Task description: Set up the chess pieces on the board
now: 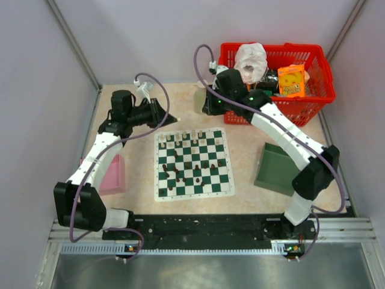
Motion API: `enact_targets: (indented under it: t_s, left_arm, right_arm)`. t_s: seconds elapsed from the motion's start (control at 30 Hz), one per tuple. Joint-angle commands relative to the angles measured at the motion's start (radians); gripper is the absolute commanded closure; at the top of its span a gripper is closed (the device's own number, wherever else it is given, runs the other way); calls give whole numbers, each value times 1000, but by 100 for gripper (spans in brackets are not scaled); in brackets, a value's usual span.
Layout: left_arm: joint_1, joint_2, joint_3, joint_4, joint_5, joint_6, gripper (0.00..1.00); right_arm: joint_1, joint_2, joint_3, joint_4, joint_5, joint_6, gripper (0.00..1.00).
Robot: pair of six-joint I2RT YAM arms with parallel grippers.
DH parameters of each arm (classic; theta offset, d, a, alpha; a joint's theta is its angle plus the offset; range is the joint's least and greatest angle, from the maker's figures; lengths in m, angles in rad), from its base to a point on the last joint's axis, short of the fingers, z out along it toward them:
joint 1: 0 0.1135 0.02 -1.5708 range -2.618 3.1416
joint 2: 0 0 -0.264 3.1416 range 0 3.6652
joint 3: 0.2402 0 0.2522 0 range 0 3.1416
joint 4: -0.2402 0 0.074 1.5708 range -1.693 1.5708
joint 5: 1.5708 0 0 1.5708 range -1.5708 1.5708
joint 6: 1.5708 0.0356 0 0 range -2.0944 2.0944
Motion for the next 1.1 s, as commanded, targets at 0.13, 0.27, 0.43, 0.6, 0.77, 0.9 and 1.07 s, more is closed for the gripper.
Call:
enact_targets:
  t_s: [0.13, 0.27, 0.43, 0.6, 0.77, 0.9, 1.07]
  left_arm:
    - [-7, -27, 68, -357, -238, 247, 100]
    - [-7, -33, 87, -392, -262, 272, 100]
    - [-7, -44, 88, -400, -268, 275, 100]
    - [-7, -49, 91, -409, -268, 279, 100]
    - [-6, -49, 96, -412, -263, 287, 100]
    - [-7, -50, 101, -412, -262, 285, 100]
    - [-7, -50, 102, -414, -262, 285, 100]
  right_arm:
    - [13, 213, -18, -52, 84, -80, 87]
    - [17, 298, -7, -49, 158, -103, 88]
    - [16, 378, 20, -37, 183, -120, 88]
    - [16, 428, 25, -26, 193, -112, 88]
    - [7, 460, 25, 5, 197, -112, 88]
    - [-4, 474, 36, 23, 189, -116, 87]
    - [-10, 500, 57, 31, 187, -122, 87]
